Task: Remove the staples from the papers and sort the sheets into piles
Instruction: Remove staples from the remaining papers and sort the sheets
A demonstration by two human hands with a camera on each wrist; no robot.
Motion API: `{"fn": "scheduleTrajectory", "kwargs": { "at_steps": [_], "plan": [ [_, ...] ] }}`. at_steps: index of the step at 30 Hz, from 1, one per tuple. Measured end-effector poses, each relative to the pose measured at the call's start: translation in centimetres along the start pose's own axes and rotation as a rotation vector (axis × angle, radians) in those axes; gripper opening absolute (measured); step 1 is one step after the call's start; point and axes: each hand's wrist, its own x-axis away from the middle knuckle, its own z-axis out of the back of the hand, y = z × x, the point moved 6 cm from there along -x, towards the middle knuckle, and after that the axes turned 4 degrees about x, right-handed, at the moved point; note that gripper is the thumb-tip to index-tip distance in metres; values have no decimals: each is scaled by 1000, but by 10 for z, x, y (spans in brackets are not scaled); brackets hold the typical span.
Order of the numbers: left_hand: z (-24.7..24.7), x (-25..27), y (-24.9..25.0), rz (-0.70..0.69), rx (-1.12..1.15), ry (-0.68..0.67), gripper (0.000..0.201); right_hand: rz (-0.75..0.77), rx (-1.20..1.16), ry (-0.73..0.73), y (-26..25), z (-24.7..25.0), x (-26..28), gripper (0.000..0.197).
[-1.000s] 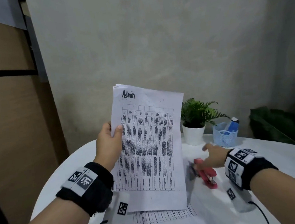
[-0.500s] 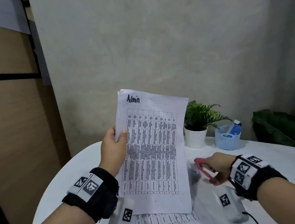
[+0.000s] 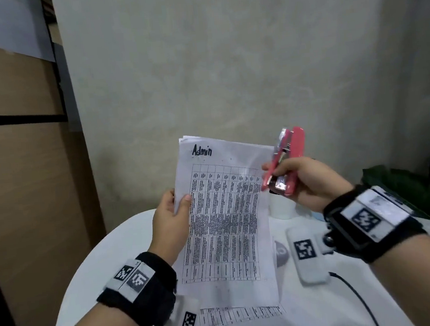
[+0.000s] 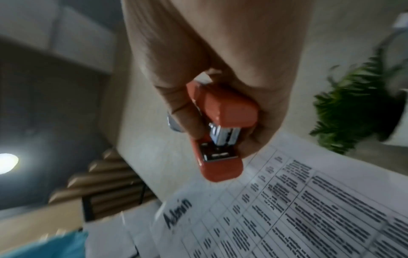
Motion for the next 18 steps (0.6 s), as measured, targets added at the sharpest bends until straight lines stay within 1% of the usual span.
{"fn": "scheduleTrajectory", "kwargs": {
  "at_steps": [2, 4, 6, 8, 10, 12, 13, 18],
  "plan": [
    [-1, 1, 4, -12, 22, -18, 10, 99, 75, 1, -9, -22, -8, 24],
    [-1, 0, 7, -24, 35, -17, 10, 240, 147, 56, -25, -40, -12, 23],
    [0, 0, 7, -28, 36, 1, 10, 448, 204, 191, -48, -52, -9, 28],
    [1, 0, 7, -30, 35, 16, 12, 658, 213, 353, -70, -59, -2, 28],
    [2, 1, 7, -39, 41, 14, 13, 787, 199, 459, -83, -64, 4, 31],
    [2, 3, 6, -45, 49, 5, 15, 856, 214, 489, -87, -69, 2, 31],
    [1, 4, 6, -46, 52, -1, 16, 863, 245, 481, -86, -73, -1, 30],
    [-1, 5, 3, -32, 58, -28, 20, 797, 448, 371, -62, -95, -23, 34]
  ]
}}
